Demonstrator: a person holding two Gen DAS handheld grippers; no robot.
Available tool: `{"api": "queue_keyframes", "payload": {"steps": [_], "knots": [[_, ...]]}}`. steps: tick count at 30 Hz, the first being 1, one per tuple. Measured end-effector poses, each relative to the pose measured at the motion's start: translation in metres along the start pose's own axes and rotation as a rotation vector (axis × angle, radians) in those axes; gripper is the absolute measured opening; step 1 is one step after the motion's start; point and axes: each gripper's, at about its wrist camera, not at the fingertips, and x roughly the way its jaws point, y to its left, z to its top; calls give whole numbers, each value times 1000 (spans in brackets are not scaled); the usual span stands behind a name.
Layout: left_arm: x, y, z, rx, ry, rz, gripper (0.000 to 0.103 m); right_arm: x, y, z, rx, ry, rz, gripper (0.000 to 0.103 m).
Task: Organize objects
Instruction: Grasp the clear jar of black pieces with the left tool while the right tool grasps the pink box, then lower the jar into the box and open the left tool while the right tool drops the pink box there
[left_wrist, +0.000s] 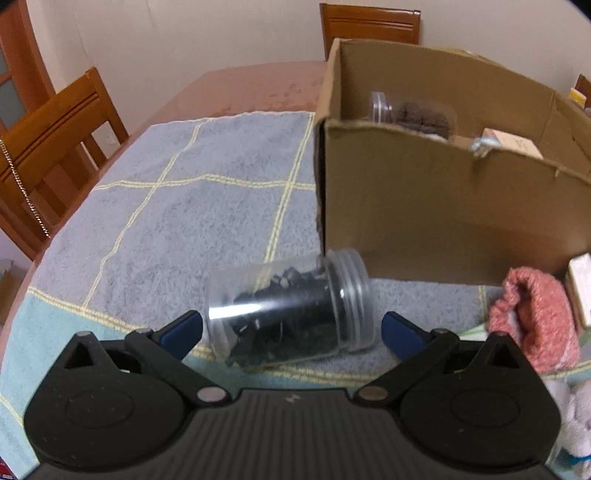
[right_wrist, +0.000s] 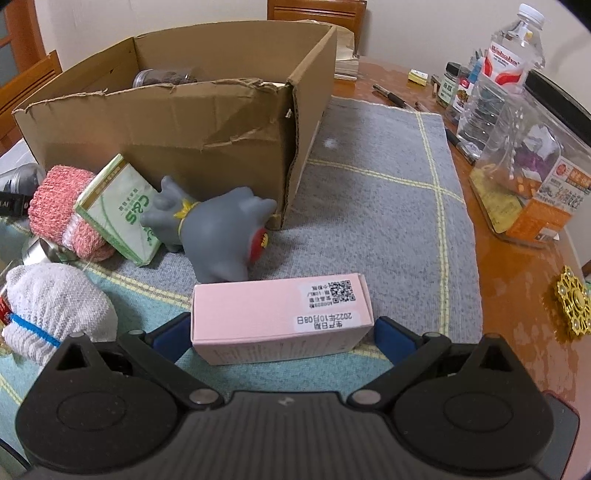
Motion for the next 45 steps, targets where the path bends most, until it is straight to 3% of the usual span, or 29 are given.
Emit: {"api": "queue_keyframes", "payload": {"steps": [3, 8, 15, 23, 30, 38, 45], "knots": [[-1, 2, 4, -14, -2, -8, 102, 0, 2, 2, -33, -6, 4, 103], [3, 4, 8, -6, 11, 9, 92, -2, 2, 6, -85, -6, 45, 103], [-2, 10, 9, 4, 8, -13, 77, -7, 5, 7, -87, 19, 38, 87], [-14, 14, 10, 71, 14, -54, 76, -24, 1, 16, -40, 27, 23, 86], [-48, 30, 23, 180, 38, -96, 76, -59, 4, 36, -54, -2, 49, 86], [-107, 33, 69, 209, -89, -187, 76, -94, 18, 80, -106, -89, 77, 86], [-115, 0, 112, 255, -176, -283, 76, -98, 31, 126, -95, -146, 129, 86]]}}
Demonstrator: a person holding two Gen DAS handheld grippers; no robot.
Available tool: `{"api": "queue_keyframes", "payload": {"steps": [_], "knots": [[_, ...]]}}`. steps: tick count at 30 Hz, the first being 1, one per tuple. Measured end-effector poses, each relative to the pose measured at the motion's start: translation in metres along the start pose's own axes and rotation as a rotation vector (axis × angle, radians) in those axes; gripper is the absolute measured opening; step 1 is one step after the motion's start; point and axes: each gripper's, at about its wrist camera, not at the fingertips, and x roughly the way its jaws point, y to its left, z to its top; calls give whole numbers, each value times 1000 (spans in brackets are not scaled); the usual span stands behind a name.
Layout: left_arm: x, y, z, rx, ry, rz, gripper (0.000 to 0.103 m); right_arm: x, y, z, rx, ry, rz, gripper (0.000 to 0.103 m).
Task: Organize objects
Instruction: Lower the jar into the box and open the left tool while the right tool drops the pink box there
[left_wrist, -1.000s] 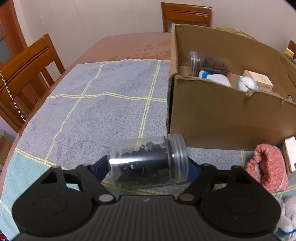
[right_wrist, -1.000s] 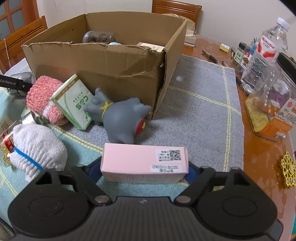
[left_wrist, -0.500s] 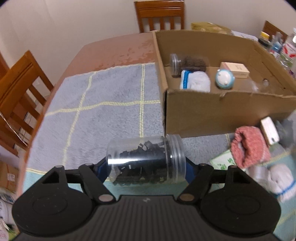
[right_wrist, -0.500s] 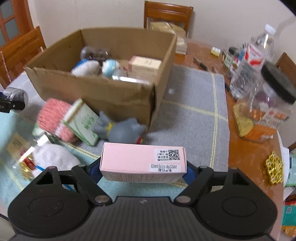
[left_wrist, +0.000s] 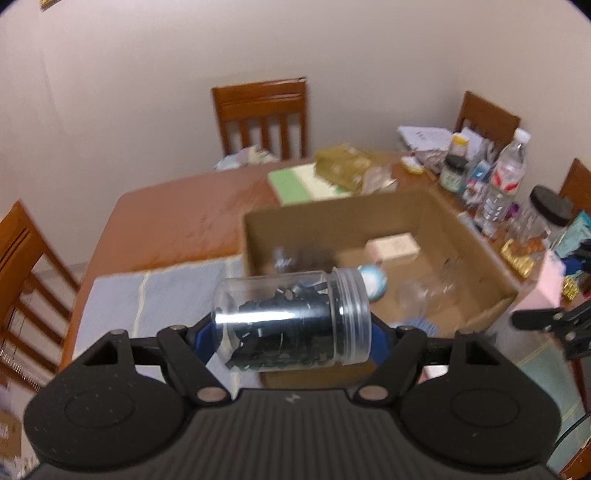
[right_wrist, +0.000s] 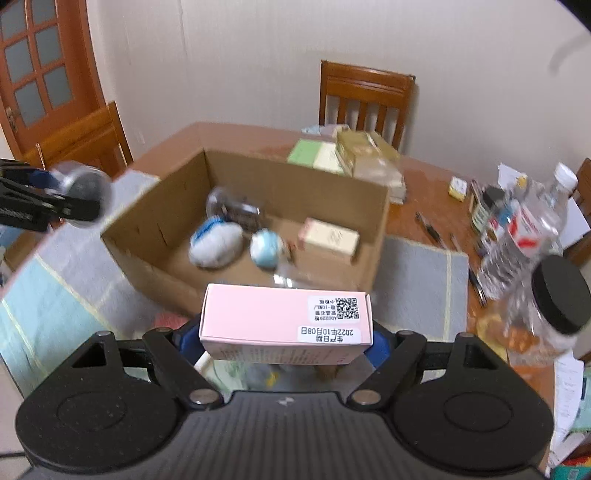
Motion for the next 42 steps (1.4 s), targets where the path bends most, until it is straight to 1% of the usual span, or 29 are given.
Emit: {"api": "queue_keyframes", "payload": {"steps": [3, 4, 5, 6, 7, 9, 13, 21, 27, 29, 30, 31, 37, 42], "knots": [[11, -7, 14, 20, -9, -15, 77, 6, 4, 15, -18, -20, 4, 86], [15, -10, 16, 29, -16, -16, 82, 8, 5, 18, -20, -22, 1, 86], [18, -12, 18, 42, -16, -18, 94, 12, 6, 23, -25, -23, 1, 86], [20, -14, 19, 47, -13, -6, 98, 14, 6, 26, -27, -24, 2, 86], [22, -16, 18, 48, -18, 4, 98, 16, 5, 28, -27, -24, 0, 86], [24, -17, 16, 54, -11, -6, 99, 24, 4, 35, -32, -20, 1, 86], [29, -12, 7, 34, 23, -21, 99, 39, 2, 45, -38, -9, 1, 86], [35, -5, -7, 4, 85, -27, 99, 67, -6, 63, -47, 12, -5, 86], [38, -3, -9, -2, 125, -36, 99, 92, -11, 79, -33, 51, 0, 86], [39, -4, -10, 1, 137, -43, 99, 101, -13, 84, -12, 59, -5, 89], [39, -4, -10, 2, 140, -45, 99, 104, -14, 85, -2, 57, -6, 97], [39, -5, -11, 5, 142, -47, 99, 105, -15, 86, 9, 50, -16, 103], [38, -11, -15, 8, 164, -58, 99, 99, -14, 78, 18, 68, -22, 103], [33, -16, -24, 6, 147, -68, 99, 80, -6, 58, 10, 53, -35, 103]]}}
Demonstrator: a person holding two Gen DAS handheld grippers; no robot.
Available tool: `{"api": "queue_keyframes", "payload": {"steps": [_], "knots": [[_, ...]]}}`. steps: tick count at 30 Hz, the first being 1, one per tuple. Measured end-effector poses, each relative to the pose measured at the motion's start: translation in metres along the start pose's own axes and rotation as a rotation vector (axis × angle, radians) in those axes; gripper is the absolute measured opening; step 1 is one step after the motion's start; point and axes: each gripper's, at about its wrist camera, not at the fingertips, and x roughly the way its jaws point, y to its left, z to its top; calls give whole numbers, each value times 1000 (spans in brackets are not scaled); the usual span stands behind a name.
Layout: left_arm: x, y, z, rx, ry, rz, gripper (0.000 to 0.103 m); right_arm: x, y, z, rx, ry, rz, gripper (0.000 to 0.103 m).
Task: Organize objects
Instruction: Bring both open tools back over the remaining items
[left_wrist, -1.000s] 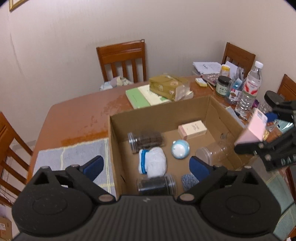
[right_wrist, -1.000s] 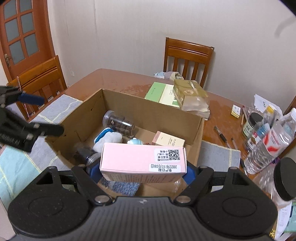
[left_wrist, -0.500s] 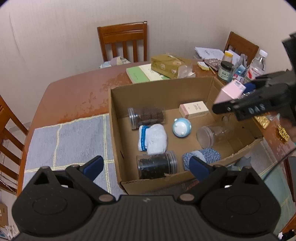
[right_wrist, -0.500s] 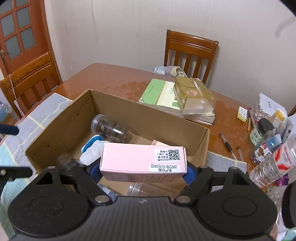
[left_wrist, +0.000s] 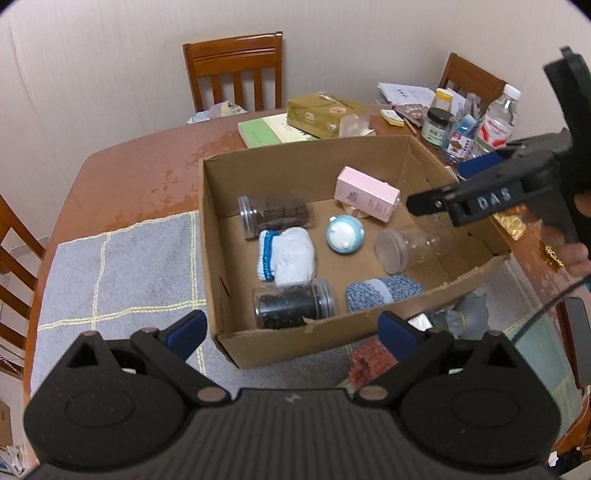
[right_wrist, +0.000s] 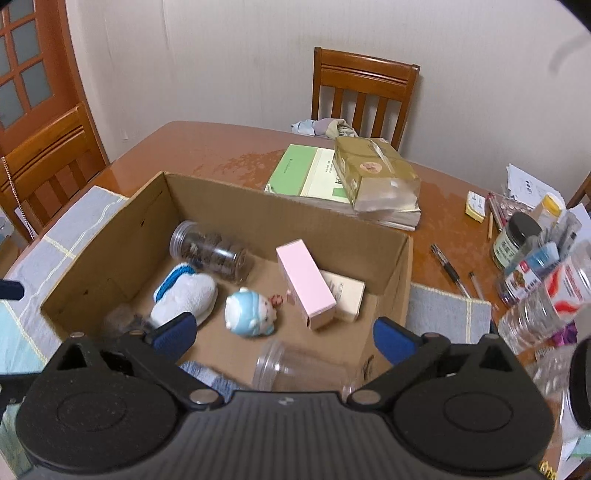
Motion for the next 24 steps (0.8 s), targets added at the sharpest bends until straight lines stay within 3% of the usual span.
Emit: {"api": "queue_keyframes", "payload": {"steps": [9, 14, 24], "knots": [[-5, -7, -32, -7, 14, 6, 99, -35, 19, -54, 43, -4, -52, 103], [-7, -8, -54, -10, 4, 57, 99, -41, 27, -86, 57, -11, -92, 103], [-5, -1, -86, -88, 62, 43, 99, -32, 38, -135, 126, 40, -114, 103]]}}
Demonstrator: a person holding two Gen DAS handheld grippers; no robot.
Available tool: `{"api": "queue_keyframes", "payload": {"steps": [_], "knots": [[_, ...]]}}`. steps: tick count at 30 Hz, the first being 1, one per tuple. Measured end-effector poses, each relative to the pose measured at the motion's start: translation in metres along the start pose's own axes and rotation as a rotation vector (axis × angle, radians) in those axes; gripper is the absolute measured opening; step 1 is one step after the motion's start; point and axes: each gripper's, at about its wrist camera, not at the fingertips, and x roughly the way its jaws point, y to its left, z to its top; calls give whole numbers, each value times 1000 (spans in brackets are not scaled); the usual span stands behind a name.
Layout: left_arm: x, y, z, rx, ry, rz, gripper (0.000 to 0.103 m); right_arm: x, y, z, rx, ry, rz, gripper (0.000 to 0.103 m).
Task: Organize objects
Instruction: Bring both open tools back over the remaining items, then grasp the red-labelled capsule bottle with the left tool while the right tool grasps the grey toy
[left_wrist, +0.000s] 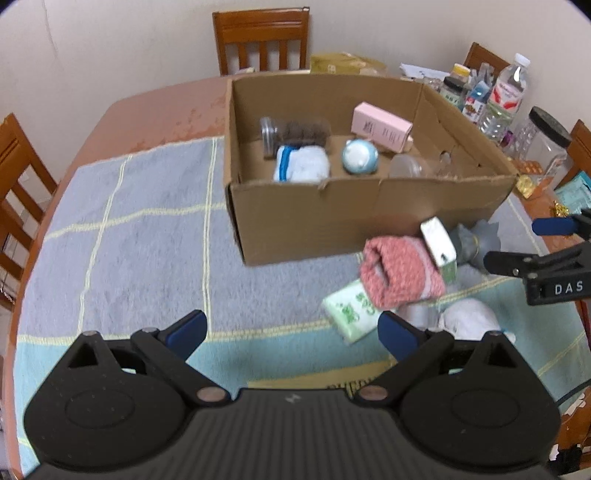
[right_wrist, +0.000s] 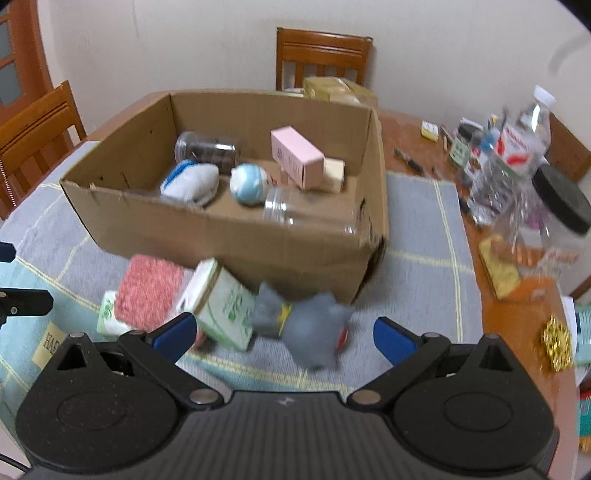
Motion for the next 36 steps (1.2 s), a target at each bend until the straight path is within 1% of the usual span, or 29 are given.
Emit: {"api": "queue_keyframes", "payload": {"steps": [3, 7, 12, 18, 21, 23, 27, 28, 31, 36], "knots": [[3, -4, -5, 6, 17, -19, 99, 2, 0, -8, 32, 17, 9, 103], [5, -16, -12, 46, 29, -59, 99, 3, -1, -14, 46, 24, 6, 103], [11, -34, -22, 98, 57, -161, 99, 4, -9, -14, 42, 22, -9, 103], [23, -54, -32, 150, 107, -212, 99, 9, -25, -12, 75, 21, -18, 103], [32, -60, -36, 156, 135, -218, 99, 12, -30, -12, 76, 26, -14, 103], [38, -62, -38, 165, 153, -195, 99, 13, -32, -13, 69, 29, -9, 103], [45, -64, -44, 209, 173, -92, 99, 17, -38, -12, 71, 33, -7, 103], [44, -62, -46, 213, 173, -83, 99, 18, -39, -12, 75, 33, -5, 103], [40, -48, -47, 189, 171, -66, 99, 21, -44, -11, 83, 32, 1, 103], [38, -15, -45, 104, 176, 18, 99, 29, -46, -7, 99, 33, 30, 103]]}}
